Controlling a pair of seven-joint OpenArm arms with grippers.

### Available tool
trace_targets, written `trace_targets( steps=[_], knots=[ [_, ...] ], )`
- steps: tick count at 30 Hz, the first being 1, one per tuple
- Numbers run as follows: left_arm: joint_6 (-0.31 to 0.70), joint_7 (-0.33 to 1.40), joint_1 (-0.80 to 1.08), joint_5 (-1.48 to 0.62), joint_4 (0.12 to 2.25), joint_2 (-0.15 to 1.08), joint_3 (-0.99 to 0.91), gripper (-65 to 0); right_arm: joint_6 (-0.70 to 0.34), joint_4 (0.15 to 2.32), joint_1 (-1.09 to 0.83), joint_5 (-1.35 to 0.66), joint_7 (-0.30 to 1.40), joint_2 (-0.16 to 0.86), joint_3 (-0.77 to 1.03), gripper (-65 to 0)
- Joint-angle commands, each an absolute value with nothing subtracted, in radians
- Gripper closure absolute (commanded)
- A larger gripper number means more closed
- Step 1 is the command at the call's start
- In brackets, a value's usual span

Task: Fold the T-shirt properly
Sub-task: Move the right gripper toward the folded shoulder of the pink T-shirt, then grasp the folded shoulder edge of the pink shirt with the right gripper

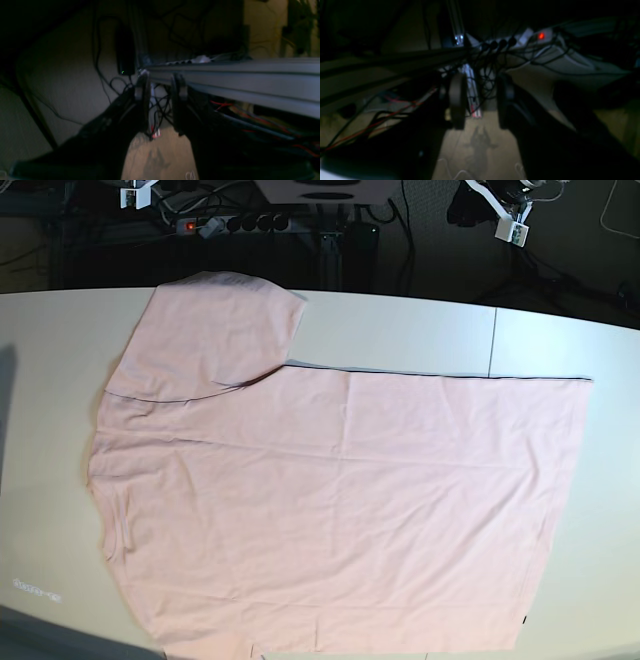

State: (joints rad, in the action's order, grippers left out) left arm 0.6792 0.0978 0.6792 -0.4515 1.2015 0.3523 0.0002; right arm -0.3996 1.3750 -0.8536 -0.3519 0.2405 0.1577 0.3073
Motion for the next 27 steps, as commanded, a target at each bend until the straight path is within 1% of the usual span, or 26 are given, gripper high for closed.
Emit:
trace_targets(
  steps=[1, 3, 8, 13, 15, 16, 21, 27],
  knots=[
    [0.698, 0.088, 0.704, -0.466, 1.251, 0.366, -0.007, -18.1, -0.472, 1.429, -0.89, -0.381, 0.241, 0.175, 0.313, -20.8],
    [0.698, 0.119, 0.728, -0.467, 1.322, 0.366, -0.018, -18.1, -0.48, 1.525, -0.931, -0.418, 0.266, 0.199, 0.313, -21.2],
    [0.698, 0.177, 0.767, -0.469, 1.457, 0.366, -0.021, -18.1, -0.484, 1.76, -1.005, -0.512, 0.335, 0.262, 0.321, -31.6],
    [0.698, 0.181, 0.799, -0.468, 1.523, 0.366, -0.021, -18.1, -0.484, 1.929, -1.006, -0.617, 0.409, 0.306, 0.393, -32.8],
    [0.698, 0.192, 0.807, -0.468, 1.532, 0.366, -0.021, -18.1, -0.484, 1.974, -1.006, -0.646, 0.409, 0.319, 0.435, -37.1],
    [0.698, 0.194, 0.808, -0.467, 1.533, 0.366, -0.021, -18.1, -0.484, 1.987, -1.004, -0.661, 0.409, 0.328, 0.457, -38.0],
    [0.698, 0.202, 0.817, -0.467, 1.533, 0.366, -0.021, -18.1, -0.487, 1.988, -0.933, -0.699, 0.439, 0.368, 0.544, -38.0],
    [0.698, 0.212, 0.818, -0.467, 1.533, 0.366, -0.021, -18.1, -0.487, 1.888, -0.797, -0.734, 0.476, 0.413, 0.553, -40.1]
  ],
)
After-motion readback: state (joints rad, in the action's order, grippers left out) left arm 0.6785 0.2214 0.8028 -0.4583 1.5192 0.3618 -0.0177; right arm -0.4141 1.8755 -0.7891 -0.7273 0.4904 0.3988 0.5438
